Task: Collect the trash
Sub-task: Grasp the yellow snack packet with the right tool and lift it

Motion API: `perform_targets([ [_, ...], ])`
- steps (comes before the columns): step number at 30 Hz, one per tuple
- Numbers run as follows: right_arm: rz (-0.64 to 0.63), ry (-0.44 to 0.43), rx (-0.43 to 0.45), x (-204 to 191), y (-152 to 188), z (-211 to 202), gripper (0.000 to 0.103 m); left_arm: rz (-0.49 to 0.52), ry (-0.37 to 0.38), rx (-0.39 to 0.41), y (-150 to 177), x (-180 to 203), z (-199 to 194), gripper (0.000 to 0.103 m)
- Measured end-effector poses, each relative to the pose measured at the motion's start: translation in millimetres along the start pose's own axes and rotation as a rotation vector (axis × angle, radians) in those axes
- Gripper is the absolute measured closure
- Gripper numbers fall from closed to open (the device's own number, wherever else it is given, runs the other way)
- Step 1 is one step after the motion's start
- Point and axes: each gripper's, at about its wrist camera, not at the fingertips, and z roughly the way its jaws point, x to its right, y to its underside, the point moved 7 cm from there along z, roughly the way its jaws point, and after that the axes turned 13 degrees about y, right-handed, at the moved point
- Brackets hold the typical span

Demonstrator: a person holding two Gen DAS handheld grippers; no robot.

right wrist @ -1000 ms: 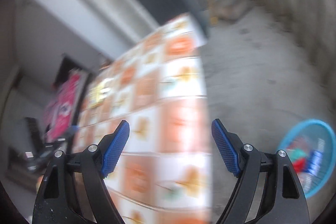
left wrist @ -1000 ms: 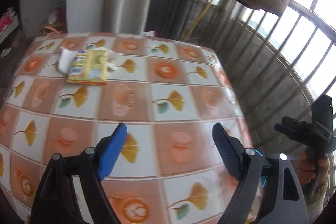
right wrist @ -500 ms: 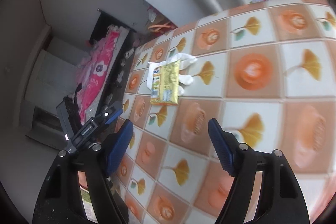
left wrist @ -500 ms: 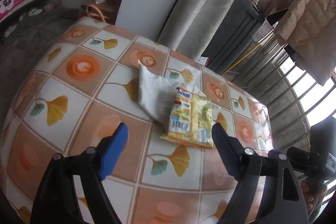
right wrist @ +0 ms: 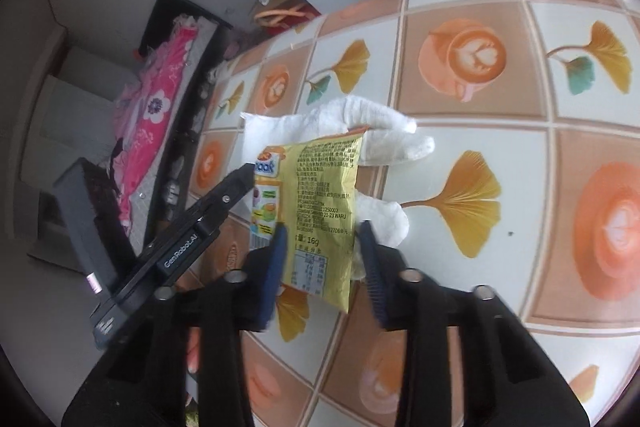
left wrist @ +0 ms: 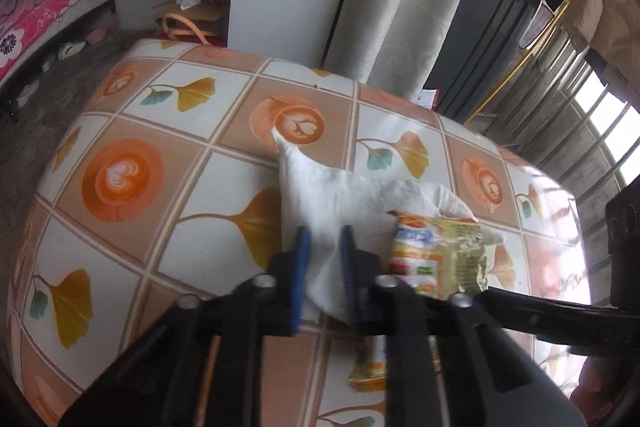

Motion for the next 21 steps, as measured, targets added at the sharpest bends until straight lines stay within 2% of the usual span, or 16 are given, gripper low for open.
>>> perform_targets([
  [4,0.006,-0.021,-0.031,4,13,-3,0.096,0.015,0.0,-0.01,18,10,-17,0.102],
  [10,-0.03,-0.045,-0.022,19,49,-50,0.1,-0.011,0.132,-0.009,70,54,-73,0.102],
  [13,-0.03,-0.072,-0.025,33,86,-78,0.1,-0.058,0.199,-0.003,114,78,-109,0.102],
  [15,-0.015,-0.092,-0.027,47,115,-96,0.1,-0.059,0.204,0.004,150,96,-132,0.102],
  [19,0.033,-0.063,0.006,83,169,-128,0.1,-0.087,0.228,-0.02,225,122,-165,0.1],
  [20,0.044,-0.031,0.018,93,180,-133,0.1,-0.096,0.232,-0.033,240,126,-169,0.097],
  [21,0.058,0.002,0.032,103,190,-139,0.1,-0.105,0.233,-0.047,255,130,-174,0.086],
])
